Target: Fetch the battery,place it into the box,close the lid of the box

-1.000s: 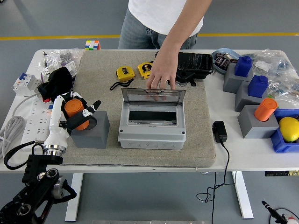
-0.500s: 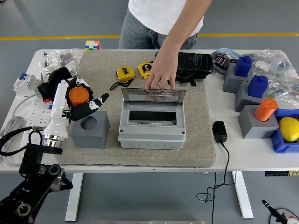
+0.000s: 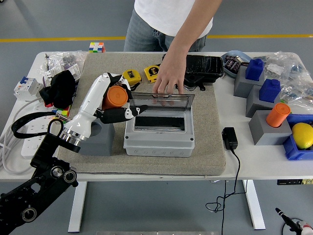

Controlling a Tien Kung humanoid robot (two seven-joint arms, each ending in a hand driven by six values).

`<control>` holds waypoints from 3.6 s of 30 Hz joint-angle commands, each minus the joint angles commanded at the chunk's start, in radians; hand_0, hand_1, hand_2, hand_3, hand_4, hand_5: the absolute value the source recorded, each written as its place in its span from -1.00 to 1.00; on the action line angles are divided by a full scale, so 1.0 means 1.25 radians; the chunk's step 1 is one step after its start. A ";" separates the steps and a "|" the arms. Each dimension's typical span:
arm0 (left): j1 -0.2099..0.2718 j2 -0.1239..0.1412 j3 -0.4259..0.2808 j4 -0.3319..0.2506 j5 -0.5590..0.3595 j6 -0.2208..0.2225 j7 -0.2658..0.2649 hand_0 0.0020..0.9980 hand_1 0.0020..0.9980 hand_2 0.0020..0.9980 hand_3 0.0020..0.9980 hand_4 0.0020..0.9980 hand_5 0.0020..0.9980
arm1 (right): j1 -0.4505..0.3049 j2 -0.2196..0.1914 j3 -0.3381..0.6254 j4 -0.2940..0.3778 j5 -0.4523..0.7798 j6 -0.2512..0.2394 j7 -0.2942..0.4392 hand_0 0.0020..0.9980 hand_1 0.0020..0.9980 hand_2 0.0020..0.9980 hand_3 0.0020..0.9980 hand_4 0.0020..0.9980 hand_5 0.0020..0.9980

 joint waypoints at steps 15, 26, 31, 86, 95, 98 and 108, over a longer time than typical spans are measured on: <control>-0.066 -0.012 0.137 0.063 0.137 0.006 0.047 -0.96 -1.00 -0.99 -1.00 0.65 -0.61 | 0.000 -0.004 -0.001 0.000 -0.011 0.000 -0.003 0.89 0.84 0.69 0.65 1.00 1.00; -0.079 -0.044 0.182 0.126 0.115 0.009 0.044 -0.96 -1.00 -0.99 -1.00 0.62 -0.58 | -0.001 -0.004 -0.012 0.000 -0.009 0.000 -0.005 0.89 0.84 0.69 0.65 1.00 1.00; -0.090 -0.059 0.186 0.148 0.095 0.013 0.036 -0.96 -1.00 -0.99 -1.00 0.62 -0.57 | 0.001 -0.004 -0.014 0.000 -0.006 -0.001 -0.005 0.89 0.84 0.69 0.65 1.00 1.00; -0.199 -0.161 0.203 0.374 0.023 0.042 -0.035 -0.94 -1.00 -0.99 -1.00 0.62 -0.46 | 0.006 -0.004 -0.023 0.000 -0.002 0.000 -0.007 0.88 0.84 0.69 0.64 1.00 1.00; -0.194 -0.159 0.203 0.388 0.027 0.041 -0.046 -0.92 -1.00 -0.97 -1.00 0.72 -0.05 | 0.003 -0.006 -0.018 0.000 -0.007 0.001 -0.008 0.89 0.84 0.69 0.64 1.00 1.00; -0.196 -0.162 0.203 0.393 0.015 0.045 -0.058 -0.92 -1.00 -0.97 -1.00 0.72 -0.05 | 0.003 -0.005 -0.018 0.000 -0.006 0.001 -0.007 0.89 0.84 0.69 0.64 1.00 1.00; -0.209 -0.172 0.199 0.400 0.006 0.045 -0.075 -0.92 -1.00 -0.97 -1.00 0.71 -0.06 | 0.004 -0.001 -0.023 0.000 0.002 0.001 -0.007 0.89 0.84 0.68 0.64 1.00 1.00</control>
